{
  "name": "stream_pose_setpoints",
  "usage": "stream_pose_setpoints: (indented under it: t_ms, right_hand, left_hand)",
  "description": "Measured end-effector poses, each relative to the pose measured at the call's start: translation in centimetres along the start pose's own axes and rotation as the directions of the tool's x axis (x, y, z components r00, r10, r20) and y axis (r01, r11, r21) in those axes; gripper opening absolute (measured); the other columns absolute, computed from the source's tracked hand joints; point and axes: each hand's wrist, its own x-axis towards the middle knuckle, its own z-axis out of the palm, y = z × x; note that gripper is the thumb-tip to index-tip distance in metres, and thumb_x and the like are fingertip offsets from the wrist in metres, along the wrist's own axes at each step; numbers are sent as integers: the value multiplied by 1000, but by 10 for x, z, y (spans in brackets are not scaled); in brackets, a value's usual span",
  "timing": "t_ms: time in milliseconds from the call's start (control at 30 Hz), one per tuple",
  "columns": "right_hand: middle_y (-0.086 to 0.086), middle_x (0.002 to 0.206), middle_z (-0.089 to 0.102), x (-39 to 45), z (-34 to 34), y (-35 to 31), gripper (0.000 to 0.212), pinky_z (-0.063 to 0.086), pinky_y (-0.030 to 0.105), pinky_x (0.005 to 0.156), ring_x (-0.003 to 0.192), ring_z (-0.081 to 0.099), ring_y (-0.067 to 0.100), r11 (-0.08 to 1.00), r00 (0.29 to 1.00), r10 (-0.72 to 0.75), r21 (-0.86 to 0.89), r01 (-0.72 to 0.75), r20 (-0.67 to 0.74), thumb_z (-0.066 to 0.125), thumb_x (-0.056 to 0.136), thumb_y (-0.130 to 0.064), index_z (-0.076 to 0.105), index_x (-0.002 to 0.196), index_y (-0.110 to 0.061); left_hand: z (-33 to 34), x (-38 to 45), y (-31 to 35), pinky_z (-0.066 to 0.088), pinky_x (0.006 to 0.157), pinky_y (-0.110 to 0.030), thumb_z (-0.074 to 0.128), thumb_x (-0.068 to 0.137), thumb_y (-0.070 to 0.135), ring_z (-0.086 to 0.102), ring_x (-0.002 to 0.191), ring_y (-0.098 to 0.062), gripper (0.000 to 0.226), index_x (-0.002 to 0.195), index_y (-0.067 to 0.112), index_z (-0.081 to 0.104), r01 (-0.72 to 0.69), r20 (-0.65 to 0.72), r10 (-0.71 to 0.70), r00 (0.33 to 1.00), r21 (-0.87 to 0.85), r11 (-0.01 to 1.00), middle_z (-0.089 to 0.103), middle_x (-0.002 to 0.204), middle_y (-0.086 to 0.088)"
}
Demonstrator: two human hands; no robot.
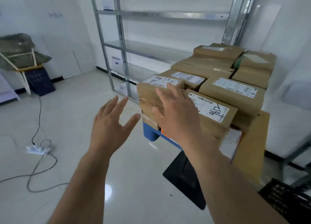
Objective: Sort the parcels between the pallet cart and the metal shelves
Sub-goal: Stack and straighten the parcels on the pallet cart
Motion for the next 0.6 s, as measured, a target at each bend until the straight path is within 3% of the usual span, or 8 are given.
stream_pose_setpoints:
  t_ms: [333,600]
  right_hand:
    - [7,158,17,27,97,-106,57,17,42,110,140,14,23,998,990,-58,19,56,126,44,94,-48,33,146,-28]
    - [10,154,27,63,155,-153,58,24,38,108,137,26,26,992,978,-127,23,125,166,48,93,-44,36,146,-21]
  left_hand:
    - [-50,-10,-138,13,116,-46,33,77,72,12,144,-21,79,145,32,31,147,-36,-144,989,122,982,22,155,-3]
    - [-51,-2,-207,5,117,-44,29,75,76,4,145,-16,85,148,34,17,283,-2,-286,958,138,949,14,157,0]
